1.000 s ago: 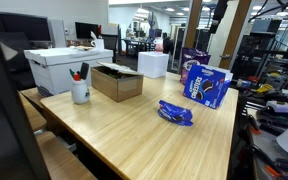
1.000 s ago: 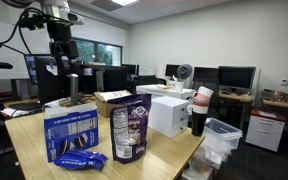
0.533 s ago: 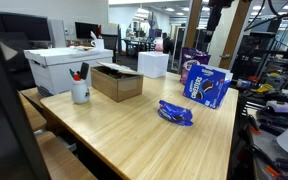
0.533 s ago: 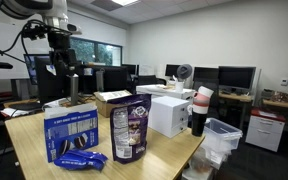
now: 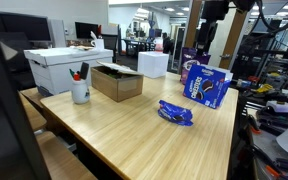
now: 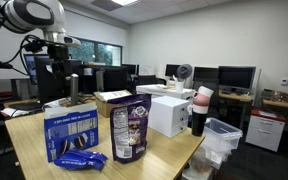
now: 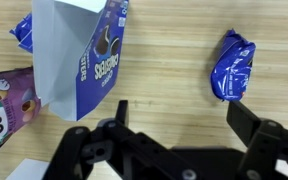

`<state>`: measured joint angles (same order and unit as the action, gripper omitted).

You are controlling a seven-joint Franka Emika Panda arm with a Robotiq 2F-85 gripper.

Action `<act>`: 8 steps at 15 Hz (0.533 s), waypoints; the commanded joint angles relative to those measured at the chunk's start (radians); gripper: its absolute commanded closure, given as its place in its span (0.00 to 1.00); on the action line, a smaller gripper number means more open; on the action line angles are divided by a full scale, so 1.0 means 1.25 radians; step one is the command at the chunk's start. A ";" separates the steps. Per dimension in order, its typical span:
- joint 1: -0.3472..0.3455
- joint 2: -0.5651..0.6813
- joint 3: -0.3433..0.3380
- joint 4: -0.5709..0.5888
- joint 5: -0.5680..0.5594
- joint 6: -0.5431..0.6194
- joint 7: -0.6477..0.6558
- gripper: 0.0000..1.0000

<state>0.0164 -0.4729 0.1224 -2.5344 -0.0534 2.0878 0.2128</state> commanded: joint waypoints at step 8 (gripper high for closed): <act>0.012 0.016 0.018 -0.004 -0.015 0.015 0.015 0.00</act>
<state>0.0170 -0.4557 0.1295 -2.5331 -0.0535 2.0880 0.2244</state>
